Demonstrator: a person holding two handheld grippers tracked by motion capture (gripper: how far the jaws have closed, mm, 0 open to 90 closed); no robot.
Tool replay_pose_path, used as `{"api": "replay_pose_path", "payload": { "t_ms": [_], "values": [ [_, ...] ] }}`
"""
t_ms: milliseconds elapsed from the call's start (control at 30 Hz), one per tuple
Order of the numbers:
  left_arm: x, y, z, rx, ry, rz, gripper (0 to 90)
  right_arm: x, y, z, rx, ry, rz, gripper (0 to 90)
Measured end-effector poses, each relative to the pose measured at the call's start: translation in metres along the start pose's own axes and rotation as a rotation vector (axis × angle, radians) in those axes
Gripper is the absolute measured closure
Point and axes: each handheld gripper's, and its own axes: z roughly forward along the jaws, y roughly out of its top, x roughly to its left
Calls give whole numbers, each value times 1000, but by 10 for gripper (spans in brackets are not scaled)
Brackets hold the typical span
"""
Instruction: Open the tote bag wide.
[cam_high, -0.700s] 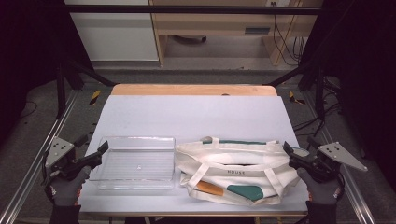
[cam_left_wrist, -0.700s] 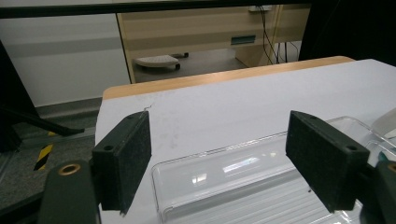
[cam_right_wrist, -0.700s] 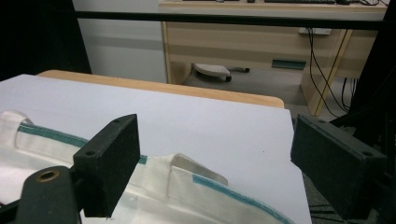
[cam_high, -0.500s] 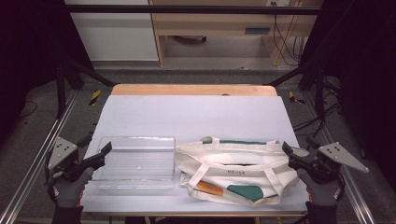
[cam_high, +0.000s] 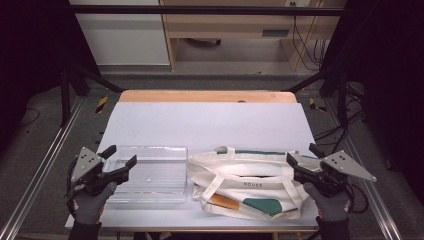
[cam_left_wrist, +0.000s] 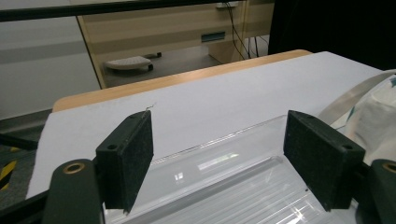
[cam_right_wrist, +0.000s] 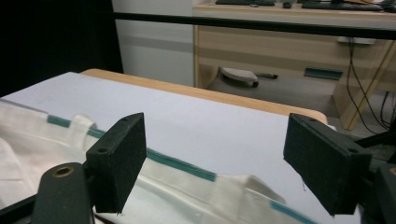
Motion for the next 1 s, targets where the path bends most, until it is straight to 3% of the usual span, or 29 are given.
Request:
{"api": "replay_pose_path", "payload": {
  "t_ms": [300, 533, 800, 1000],
  "values": [
    [-15, 3, 8, 5, -25, -4, 263, 43, 3, 19, 24, 96, -49, 230],
    [-20, 11, 10, 3, -47, 8, 277, 65, 2, 27, 54, 175, -72, 279],
    [-22, 22, 17, -1, -62, 4, 296, 78, -4, 33, 95, 248, -83, 355],
    [-36, 31, 31, -14, -84, 7, 300, 84, -15, 38, 127, 284, -70, 391]
  ]
}}
